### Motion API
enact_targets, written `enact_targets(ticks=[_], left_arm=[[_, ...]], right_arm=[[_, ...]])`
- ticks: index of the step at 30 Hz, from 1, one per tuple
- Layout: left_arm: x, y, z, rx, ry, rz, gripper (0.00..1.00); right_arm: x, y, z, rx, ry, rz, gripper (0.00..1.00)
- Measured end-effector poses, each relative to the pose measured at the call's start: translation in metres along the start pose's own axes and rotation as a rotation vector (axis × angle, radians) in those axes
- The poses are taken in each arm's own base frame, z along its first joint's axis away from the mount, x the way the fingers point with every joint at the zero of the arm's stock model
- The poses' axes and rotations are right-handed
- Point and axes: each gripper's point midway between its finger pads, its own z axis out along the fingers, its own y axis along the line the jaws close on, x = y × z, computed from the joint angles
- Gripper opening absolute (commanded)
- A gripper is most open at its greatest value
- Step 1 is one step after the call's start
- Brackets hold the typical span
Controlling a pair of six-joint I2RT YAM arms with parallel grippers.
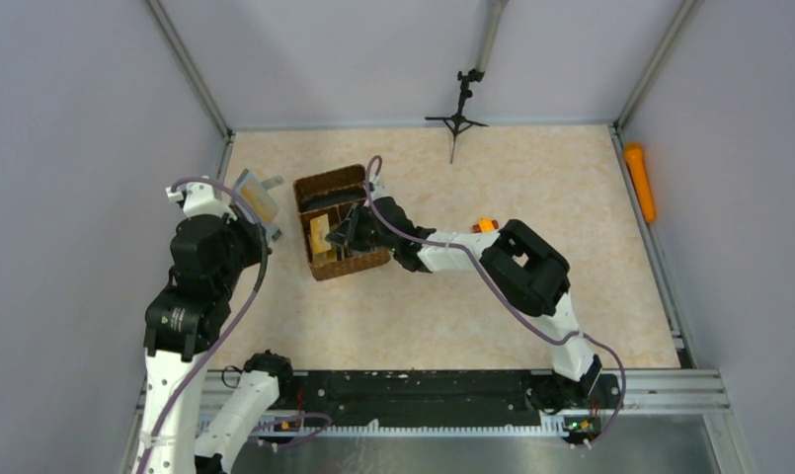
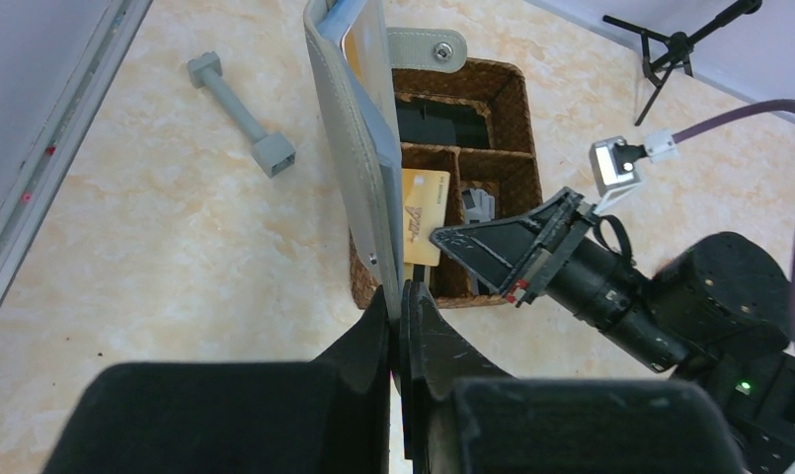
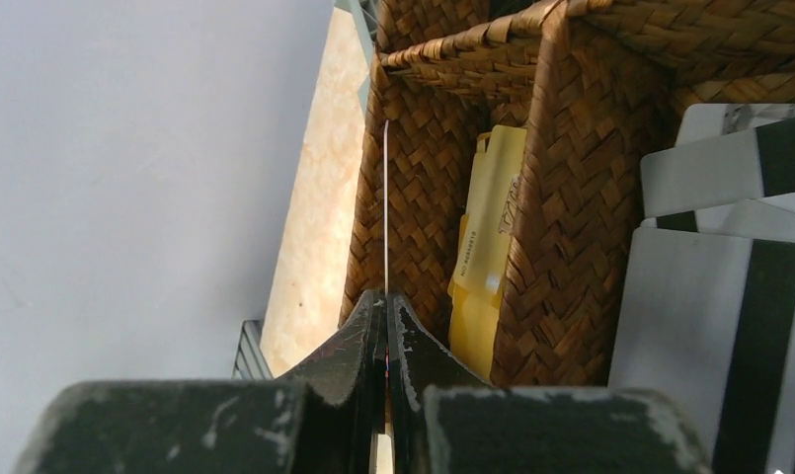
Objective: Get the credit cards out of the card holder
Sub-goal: Place the credit card in the storage box.
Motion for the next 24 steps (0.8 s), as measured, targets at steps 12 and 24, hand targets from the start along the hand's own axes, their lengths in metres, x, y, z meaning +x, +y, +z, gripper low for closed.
enact_targets(ticks=[12, 24], left_arm=[[0.011, -0.019, 0.001, 0.108, 0.050, -0.004, 0.00], [0.045, -0.053, 0.016, 0.302, 0.156, -0.068, 0.00]], right_arm=[[0.003, -0.002, -0.002, 0.086, 0.004, -0.119, 0.56], [-0.043, 0.008, -0.126, 0.021, -0.116, -0.138, 0.93]])
